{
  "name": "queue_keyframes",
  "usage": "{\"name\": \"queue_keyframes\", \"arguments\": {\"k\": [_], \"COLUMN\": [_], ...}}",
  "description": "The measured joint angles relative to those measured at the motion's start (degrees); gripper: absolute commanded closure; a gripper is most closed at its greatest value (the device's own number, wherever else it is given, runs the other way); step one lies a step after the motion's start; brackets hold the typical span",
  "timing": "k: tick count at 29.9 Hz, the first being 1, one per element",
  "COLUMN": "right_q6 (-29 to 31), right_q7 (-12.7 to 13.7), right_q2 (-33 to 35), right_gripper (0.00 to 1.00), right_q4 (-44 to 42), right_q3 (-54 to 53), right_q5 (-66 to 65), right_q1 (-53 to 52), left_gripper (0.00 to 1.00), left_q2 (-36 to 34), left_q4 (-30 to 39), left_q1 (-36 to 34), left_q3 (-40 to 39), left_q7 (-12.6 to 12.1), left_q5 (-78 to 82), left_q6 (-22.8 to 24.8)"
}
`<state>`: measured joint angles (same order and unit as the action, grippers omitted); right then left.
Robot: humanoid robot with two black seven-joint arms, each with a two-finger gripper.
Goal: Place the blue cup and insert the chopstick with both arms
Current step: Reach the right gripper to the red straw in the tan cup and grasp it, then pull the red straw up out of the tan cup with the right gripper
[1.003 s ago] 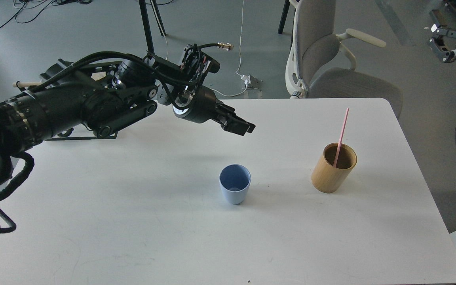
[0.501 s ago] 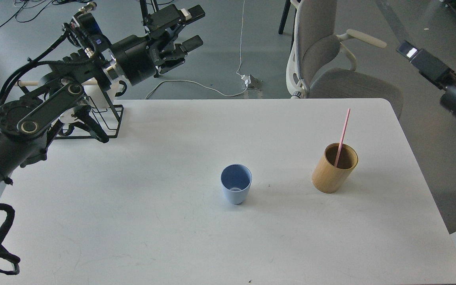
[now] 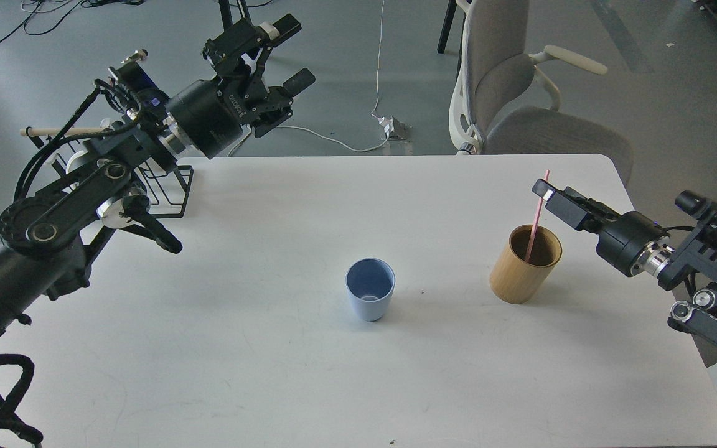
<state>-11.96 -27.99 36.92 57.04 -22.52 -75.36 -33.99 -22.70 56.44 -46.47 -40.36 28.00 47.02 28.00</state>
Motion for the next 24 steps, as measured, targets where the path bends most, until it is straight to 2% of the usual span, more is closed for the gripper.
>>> {"name": "queue_keyframes", "arguments": {"k": [6, 9, 12, 18, 24], "right_q6": [0.0, 0.0, 0.0, 0.0, 0.0], "right_q7": [0.0, 0.0, 0.0, 0.0, 0.0], "right_q2": [-0.2, -0.1, 0.2, 0.4, 0.7], "right_gripper": [0.73, 0.82, 0.83, 0.93, 0.97], "right_q4": [-0.2, -0.1, 0.0, -0.1, -0.1], "right_q3": [0.4, 0.5, 0.5, 0.5, 0.4], "right_q5": [-0.5, -0.5, -0.5, -0.5, -0.5], "right_q1": [0.0, -0.1, -0.1, -0.1, -0.3], "left_gripper": [0.06, 0.06, 0.06, 0.06, 0.06], "left_q2": [0.3, 0.6, 0.7, 0.7, 0.7], "left_q4": [-0.1, -0.1, -0.1, -0.2, -0.3], "left_q1": [0.2, 0.2, 0.2, 0.3, 0.5], "left_q3": [0.3, 0.4, 0.4, 0.4, 0.4], "left_q7": [0.0, 0.0, 0.0, 0.0, 0.0], "left_q5": [-0.2, -0.2, -0.3, -0.3, -0.5], "left_q6": [0.0, 0.0, 0.0, 0.0, 0.0]}}
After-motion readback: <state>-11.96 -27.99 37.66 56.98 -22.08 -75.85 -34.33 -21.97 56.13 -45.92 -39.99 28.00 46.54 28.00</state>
